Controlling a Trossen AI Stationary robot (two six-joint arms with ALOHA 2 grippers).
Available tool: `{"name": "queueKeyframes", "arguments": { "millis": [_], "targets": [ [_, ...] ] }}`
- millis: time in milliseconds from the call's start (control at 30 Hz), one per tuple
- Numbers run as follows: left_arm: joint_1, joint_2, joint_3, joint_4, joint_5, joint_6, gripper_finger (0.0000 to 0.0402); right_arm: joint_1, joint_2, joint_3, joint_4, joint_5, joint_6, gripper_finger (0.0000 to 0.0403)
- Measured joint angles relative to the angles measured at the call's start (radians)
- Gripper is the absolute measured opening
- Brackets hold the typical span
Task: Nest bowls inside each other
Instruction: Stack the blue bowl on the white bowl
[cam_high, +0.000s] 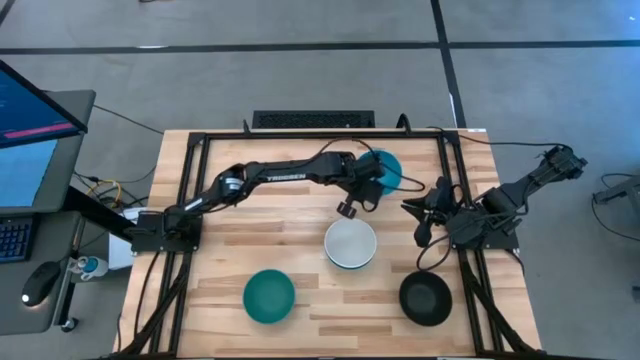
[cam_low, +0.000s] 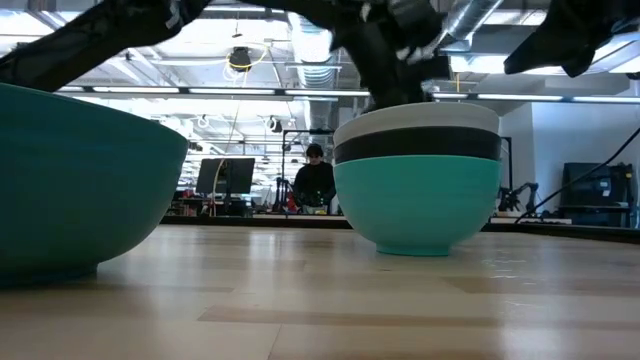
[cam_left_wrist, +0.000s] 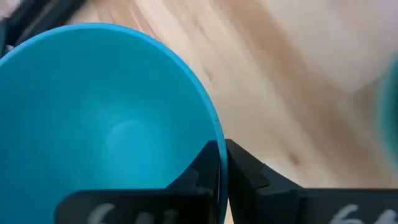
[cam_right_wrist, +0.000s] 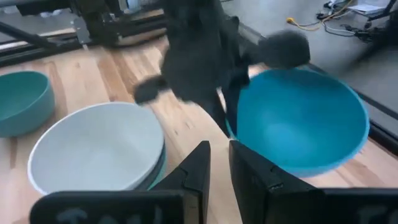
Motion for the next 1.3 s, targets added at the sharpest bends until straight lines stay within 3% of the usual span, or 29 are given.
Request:
{"name": "queueKeyframes", "arguments": {
  "millis": [267, 467, 1000, 1300],
  "targets": [
    [-0.023, -0.143, 0.002, -0.072, 0.022, -0.096, 0.0001, 0.104, -0.088, 0.000, -0.065, 0.020, -0.002, 0.0082],
    [-0.060, -0.207, 0.001, -0.156, 0.126, -0.253, 0.0000, 0.173, -0.165, 0.000, -0.098, 0.047, -0.002, 0.0082],
    [-0.258, -0.223, -0.017, -0.298, 0.115, -0.551, 0.0000, 0.199, -0.196, 0.000, -0.183, 0.045, -0.002, 0.0082],
    [-0.364, -0.220, -0.055, -0.251, 0.034, -0.715, 0.0000, 0.199, -0.196, 0.000, -0.199, 0.044, -0.048, 0.0082]
  ]
}}
